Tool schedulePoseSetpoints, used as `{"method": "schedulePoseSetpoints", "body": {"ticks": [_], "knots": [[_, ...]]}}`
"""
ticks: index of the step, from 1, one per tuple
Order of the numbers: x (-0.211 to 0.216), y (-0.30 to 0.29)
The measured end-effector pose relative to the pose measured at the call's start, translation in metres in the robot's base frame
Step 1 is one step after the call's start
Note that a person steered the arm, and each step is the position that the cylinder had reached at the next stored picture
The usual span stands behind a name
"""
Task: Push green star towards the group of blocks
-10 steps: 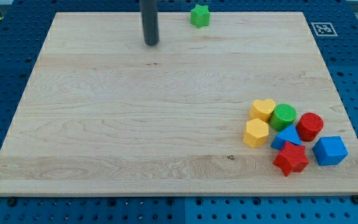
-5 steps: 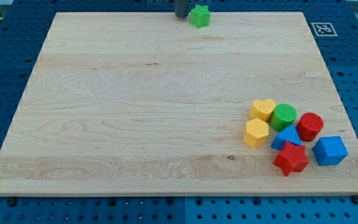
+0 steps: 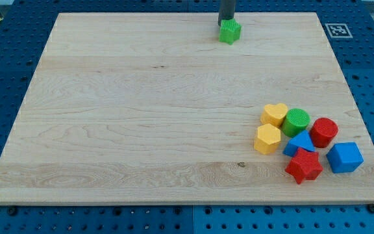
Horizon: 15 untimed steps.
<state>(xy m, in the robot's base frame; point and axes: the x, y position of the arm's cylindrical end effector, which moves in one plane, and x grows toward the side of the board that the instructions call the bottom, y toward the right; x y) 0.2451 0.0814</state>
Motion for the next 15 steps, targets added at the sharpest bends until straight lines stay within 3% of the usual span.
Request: {"method": "schedulePoseSetpoints", "body": {"ticks": [7,8,9,10,13,15], "knots": [[0.186,0.083],[0.188,0.101],[0.13,0.105],[0.125,0.066],[0.185,0.024],[0.228,0.085]]}}
